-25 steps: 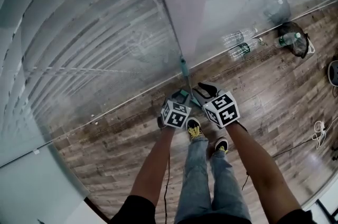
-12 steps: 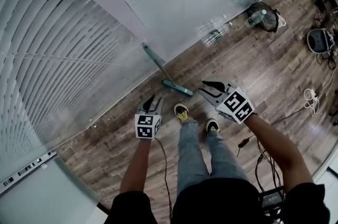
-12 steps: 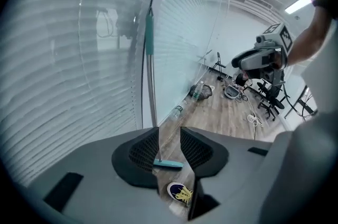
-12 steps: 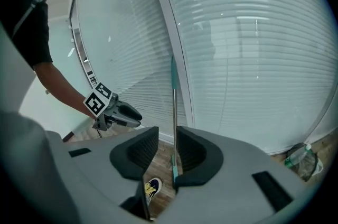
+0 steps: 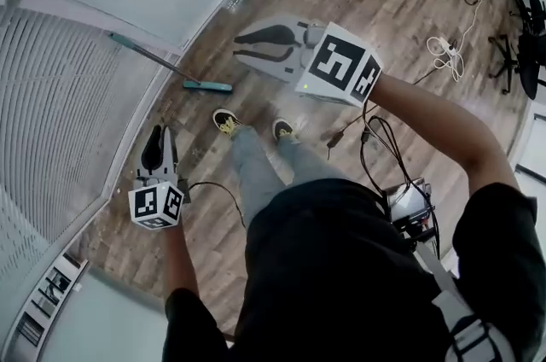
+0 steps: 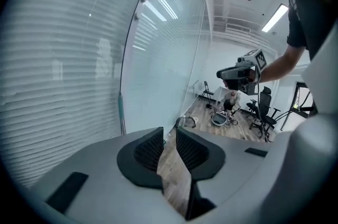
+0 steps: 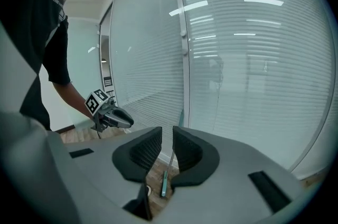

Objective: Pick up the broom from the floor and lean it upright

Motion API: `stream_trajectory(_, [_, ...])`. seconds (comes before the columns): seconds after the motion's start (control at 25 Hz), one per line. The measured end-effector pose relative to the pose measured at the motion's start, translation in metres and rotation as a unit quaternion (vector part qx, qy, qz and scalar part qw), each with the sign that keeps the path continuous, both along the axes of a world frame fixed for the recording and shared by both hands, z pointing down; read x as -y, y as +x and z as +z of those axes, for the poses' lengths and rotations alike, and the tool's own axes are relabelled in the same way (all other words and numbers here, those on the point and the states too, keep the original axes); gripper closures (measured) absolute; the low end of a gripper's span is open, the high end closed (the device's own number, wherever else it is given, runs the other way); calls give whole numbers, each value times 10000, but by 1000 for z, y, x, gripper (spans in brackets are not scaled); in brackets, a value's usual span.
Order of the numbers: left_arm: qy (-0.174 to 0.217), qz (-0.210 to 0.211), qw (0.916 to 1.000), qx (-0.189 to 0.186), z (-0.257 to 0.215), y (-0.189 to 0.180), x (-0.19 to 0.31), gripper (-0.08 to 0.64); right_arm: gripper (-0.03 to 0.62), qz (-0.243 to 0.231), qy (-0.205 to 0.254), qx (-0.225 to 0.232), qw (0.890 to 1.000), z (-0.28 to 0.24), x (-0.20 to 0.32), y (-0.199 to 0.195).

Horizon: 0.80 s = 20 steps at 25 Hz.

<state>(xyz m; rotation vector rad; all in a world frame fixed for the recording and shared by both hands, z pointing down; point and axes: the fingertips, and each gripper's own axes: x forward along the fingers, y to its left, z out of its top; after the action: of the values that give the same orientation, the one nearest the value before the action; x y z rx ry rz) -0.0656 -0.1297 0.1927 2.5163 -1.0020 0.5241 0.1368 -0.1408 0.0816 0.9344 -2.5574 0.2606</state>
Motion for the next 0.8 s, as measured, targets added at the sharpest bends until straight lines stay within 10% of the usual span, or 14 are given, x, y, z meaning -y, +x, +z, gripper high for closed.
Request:
stream_trajectory(0.4, [1025,-148,9937,-424,-122,59,-60,537,566,222,687,255,9971,-86,-105,39])
stream_trajectory(0.8, [1247,-579,9858,-967,-189,101,-97,537,574,1667,971,971,9764,-121,-157,111])
